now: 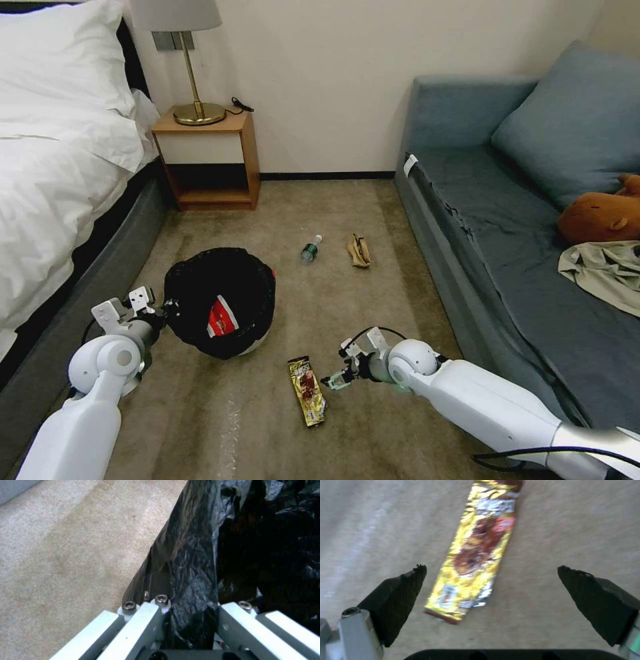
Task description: Pick up the trash bin, then pick up the garbage on the floor and place it into the trash bin.
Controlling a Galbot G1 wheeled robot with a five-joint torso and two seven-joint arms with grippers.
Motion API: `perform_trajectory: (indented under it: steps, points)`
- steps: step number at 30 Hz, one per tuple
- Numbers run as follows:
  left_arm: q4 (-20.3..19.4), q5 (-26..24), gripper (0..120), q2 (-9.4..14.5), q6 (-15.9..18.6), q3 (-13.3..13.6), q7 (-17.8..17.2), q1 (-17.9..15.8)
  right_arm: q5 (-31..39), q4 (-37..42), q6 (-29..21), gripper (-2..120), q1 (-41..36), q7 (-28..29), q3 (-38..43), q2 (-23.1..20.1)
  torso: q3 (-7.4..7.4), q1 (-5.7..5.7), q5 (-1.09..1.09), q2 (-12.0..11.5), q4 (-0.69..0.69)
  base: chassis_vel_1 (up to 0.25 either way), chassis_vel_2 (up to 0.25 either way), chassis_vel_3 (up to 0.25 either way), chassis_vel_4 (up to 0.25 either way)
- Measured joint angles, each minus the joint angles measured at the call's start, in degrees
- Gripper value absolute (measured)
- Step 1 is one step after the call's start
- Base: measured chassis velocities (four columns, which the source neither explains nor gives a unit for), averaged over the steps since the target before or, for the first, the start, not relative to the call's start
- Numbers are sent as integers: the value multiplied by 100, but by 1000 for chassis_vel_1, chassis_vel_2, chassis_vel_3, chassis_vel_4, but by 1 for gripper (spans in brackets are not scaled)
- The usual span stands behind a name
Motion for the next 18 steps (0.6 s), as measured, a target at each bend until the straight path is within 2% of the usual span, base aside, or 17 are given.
perform_trajectory:
  steps: [6, 9, 18]
  points:
    - [1, 2, 2, 7, 0, -10, 13, 8, 143, -229, 11, 100, 3, -207, -53, 74, 0, 0, 0, 0, 0, 0, 0, 0, 0]
    - [26, 2, 2, 19, -2, -14, 25, 11, 23, -451, 132, 100, -40, -441, -73, 85, 0, 0, 0, 0, 0, 0, 0, 0, 0]
    - [94, 2, 2, 72, -8, -14, 43, 0, -104, -781, 310, 100, -204, -639, -8, 207, 0, 0, 0, 0, 0, 0, 0, 0, 0]
